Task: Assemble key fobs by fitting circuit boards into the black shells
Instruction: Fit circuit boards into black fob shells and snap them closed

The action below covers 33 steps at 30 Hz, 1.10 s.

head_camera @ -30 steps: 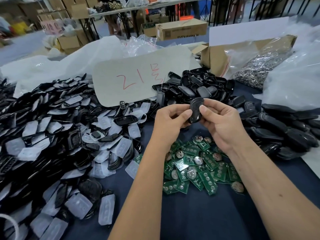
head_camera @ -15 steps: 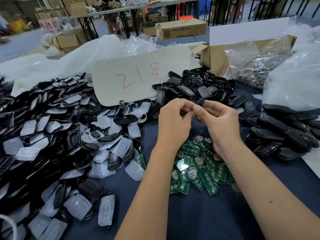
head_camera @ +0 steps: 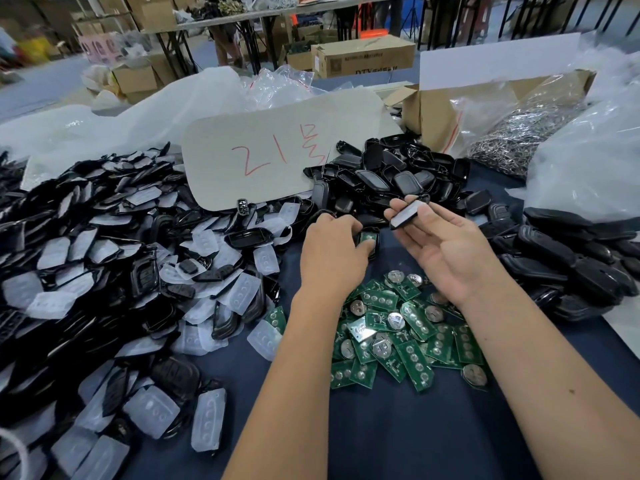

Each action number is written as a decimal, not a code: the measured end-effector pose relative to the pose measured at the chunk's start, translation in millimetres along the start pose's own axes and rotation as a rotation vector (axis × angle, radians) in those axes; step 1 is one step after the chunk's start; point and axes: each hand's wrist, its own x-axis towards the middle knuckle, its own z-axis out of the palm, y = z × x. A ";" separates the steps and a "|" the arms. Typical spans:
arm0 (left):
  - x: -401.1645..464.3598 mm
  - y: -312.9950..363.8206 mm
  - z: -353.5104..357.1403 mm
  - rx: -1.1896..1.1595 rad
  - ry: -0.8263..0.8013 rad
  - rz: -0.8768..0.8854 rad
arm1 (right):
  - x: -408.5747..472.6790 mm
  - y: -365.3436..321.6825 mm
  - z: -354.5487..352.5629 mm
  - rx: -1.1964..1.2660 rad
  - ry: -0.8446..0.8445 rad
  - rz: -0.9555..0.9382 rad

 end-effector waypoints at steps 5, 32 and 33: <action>0.2 -3.3 -2.8 -0.127 -0.078 -0.021 | 0.2 0.1 -2.5 0.019 -0.019 0.008; -0.8 -7.4 -18.3 -1.211 -0.085 -0.464 | -4.5 6.9 4.5 -0.273 -0.126 0.011; -1.2 -7.5 -18.1 -1.206 -0.082 -0.459 | -4.3 7.0 4.9 -0.271 -0.122 0.011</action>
